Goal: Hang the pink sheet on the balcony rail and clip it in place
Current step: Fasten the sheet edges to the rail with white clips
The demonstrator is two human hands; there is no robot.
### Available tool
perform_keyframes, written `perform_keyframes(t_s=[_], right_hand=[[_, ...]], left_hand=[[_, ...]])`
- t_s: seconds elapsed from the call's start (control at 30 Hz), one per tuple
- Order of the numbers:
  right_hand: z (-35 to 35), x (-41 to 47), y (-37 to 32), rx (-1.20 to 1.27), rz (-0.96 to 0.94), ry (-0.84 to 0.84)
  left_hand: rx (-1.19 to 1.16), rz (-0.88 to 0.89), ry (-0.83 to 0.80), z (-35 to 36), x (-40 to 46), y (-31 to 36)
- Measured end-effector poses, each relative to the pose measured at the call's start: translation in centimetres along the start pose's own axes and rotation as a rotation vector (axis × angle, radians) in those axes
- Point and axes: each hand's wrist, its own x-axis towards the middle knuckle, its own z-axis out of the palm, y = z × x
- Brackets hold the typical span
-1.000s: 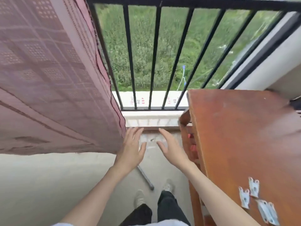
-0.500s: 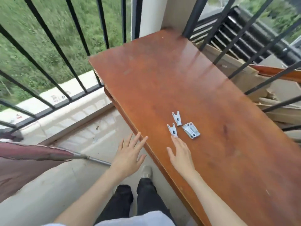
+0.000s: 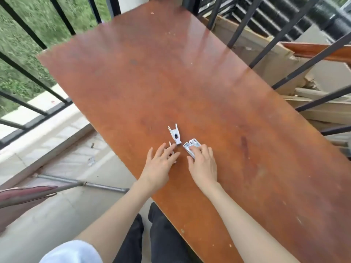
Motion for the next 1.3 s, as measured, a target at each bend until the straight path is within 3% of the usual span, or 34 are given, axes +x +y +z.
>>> perform_keyframes(t_s=[0.1,0.3,0.5,0.63,0.8,0.93,1.07,1.2,1.3], right_hand=[[0.2,0.8,0.2,-0.036,-0.024,-0.047],[-0.1,1.8,0.0,-0.009,0.056,-0.11],[-0.2,1.0,-1.5,0.0,0.029,-0.178],[0.0,-0.9,-5.2,0.238,0.018,-0.167],[0.9,-3.5,-13.0,0.703,0.126,-0.451],[2.0,-4.9,-19.8,0.766,0.013,-0.643],[2.8,-5.9,-26.8,0.658,-0.138,-0.764],[3.8,-7.3,-32.8,0.668,-0.254,-0.993],[4.3,-8.2,-36.1,0.492,-0.459,-1.061]], left_hand=[[0.017,-0.066,0.109,0.6,-0.4,-0.7],[-0.164,-0.236,0.213,0.3,-1.7,-1.7],[-0.743,-0.44,0.218,-1.1,-4.8,-3.2],[-0.979,-0.588,0.297,-2.0,-8.1,-5.5],[-1.237,-0.689,0.463,-4.3,-12.8,-9.0],[-1.328,-0.793,0.667,-6.9,-17.0,-12.7],[-1.434,-0.875,0.835,-8.2,-21.3,-16.2],[-1.483,-0.929,1.013,-8.8,-25.2,-18.6],[-1.486,-0.975,1.122,-9.1,-27.2,-19.5]])
